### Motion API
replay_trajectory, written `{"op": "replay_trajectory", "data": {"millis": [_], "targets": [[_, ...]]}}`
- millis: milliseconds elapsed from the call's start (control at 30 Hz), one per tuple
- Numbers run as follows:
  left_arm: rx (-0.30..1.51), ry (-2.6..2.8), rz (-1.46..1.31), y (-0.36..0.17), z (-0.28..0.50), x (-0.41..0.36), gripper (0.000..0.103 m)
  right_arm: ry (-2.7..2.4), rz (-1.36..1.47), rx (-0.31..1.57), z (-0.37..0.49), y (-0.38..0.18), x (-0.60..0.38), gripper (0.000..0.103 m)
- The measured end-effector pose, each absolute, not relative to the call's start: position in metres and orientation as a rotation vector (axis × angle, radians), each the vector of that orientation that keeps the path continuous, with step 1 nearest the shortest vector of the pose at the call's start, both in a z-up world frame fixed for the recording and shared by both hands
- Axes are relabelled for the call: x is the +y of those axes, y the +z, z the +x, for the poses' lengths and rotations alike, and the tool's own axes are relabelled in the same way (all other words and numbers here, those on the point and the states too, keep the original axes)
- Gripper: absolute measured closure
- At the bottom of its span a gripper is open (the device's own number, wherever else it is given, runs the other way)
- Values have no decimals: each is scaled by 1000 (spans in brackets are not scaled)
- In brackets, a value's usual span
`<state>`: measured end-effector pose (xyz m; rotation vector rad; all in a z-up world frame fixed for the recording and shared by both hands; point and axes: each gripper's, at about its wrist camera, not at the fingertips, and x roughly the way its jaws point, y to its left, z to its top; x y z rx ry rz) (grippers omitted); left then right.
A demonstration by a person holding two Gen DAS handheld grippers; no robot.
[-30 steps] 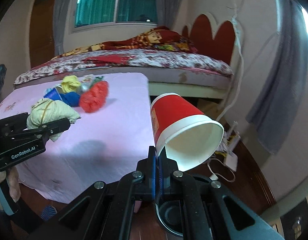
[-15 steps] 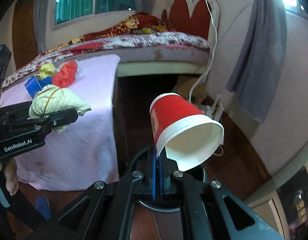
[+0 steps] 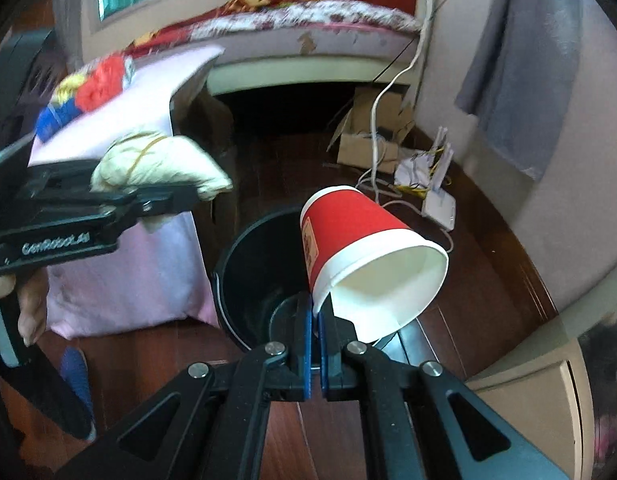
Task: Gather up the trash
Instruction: 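Carry both items over the black bucket and open both grippers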
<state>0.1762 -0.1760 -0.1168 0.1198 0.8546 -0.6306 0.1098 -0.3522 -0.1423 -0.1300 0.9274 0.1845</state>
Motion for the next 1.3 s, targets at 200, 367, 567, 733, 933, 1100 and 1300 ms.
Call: {"op": "replay_trajectory", "data": {"millis": [200,367,567,733,933,1100,1300], "targets": [[952,-654,122,-152,193,-186,59,257,-177,1011,136,-181,-356,100],[1005,-666,120,-170,202,-190,52,340,-177,1059,156,-198,-357,99],[989,-578,120,-176,199,-178,1,258,-263,1117,168,-224,-362,37],[998,-502,119,-178,193,-162,1,209,-213,1116,159,-222,-375,36],[964,-426,111,-161,178,-146,1,133,-148,1092,150,-203,-379,8],[930,-398,107,-142,164,-132,1,103,-114,1049,142,-175,-373,2],[886,-368,94,-113,146,-110,1,82,-104,989,125,-136,-353,0]]}}
